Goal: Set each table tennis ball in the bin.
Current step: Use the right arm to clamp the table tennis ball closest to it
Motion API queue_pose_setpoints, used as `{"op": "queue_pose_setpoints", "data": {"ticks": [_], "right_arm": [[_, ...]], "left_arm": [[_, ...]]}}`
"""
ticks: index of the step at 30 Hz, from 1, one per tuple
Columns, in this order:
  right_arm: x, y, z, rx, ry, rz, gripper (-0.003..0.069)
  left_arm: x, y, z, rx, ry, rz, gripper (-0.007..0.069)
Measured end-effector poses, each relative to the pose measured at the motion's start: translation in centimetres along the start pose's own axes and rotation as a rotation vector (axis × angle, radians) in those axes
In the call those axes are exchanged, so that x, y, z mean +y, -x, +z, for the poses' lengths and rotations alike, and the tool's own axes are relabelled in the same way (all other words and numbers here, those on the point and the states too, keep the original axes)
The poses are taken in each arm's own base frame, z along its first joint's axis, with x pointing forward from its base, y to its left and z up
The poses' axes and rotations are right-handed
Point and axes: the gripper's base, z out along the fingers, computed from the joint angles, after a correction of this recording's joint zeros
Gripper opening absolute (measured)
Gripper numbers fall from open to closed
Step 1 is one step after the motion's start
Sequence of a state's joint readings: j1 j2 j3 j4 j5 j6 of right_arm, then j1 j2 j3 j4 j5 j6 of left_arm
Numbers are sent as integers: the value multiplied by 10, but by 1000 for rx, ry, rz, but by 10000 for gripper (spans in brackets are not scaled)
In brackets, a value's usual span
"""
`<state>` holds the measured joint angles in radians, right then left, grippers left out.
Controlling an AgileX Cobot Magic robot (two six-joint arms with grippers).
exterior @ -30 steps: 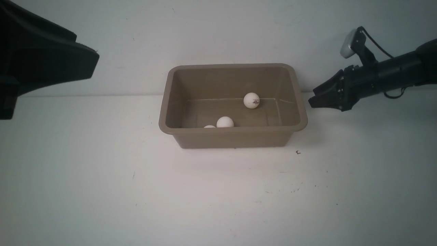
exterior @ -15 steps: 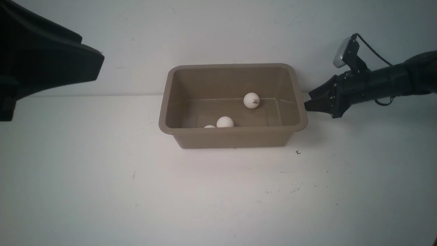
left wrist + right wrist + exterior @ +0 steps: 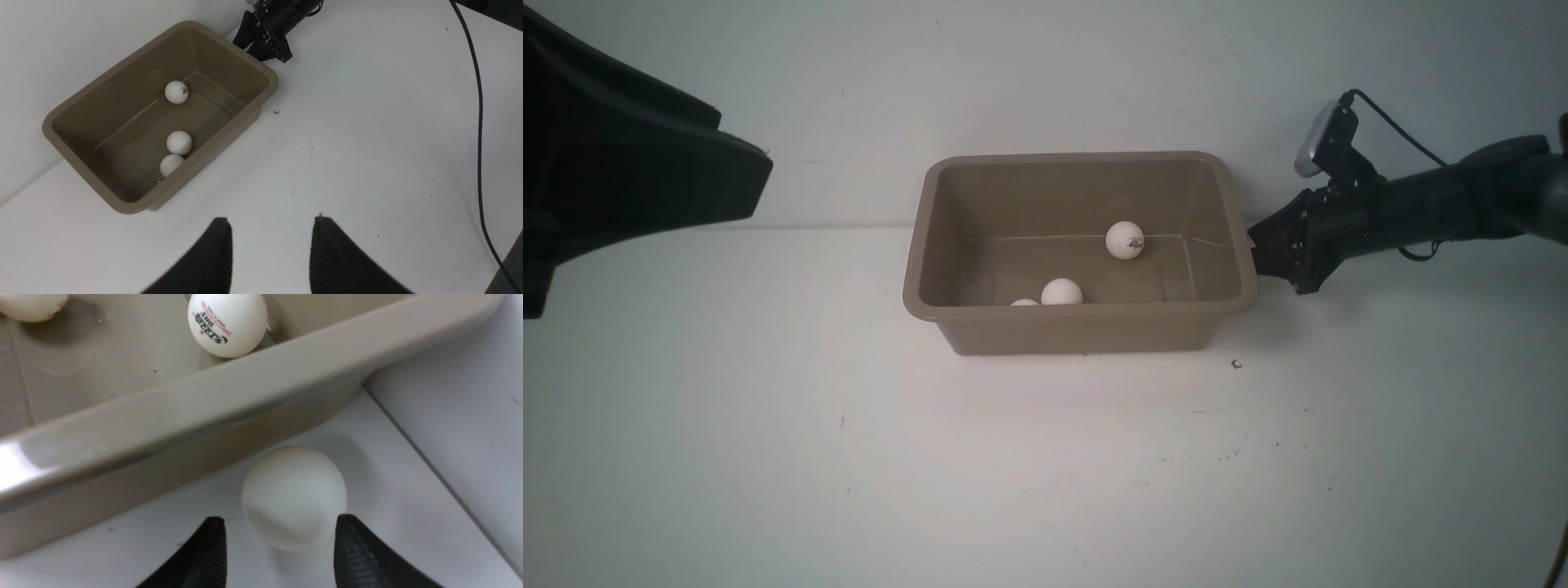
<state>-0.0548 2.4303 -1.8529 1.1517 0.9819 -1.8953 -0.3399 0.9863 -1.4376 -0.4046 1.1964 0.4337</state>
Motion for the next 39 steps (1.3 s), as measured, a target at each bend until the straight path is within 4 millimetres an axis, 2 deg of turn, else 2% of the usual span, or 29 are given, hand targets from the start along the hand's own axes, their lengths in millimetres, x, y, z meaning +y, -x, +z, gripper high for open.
{"op": "queue_pose_setpoints", "data": {"ticks": [10, 25, 32, 35, 39], "right_arm": [[0, 0, 0, 0, -1, -9, 431], [-3, 4, 0, -39, -30, -10, 438], [7, 12, 14, -34, -13, -36, 440], [12, 8, 28, -13, -11, -39, 440], [13, 4, 36, 7, -31, -34, 421]], "left_arm": [[0, 0, 0, 0, 0, 0, 247], [0, 0, 0, -1, -5, -2, 247], [-1, 0, 0, -1, -8, -3, 247], [-1, 0, 0, -1, -8, -3, 247], [-1, 0, 0, -1, -8, -3, 247]]}}
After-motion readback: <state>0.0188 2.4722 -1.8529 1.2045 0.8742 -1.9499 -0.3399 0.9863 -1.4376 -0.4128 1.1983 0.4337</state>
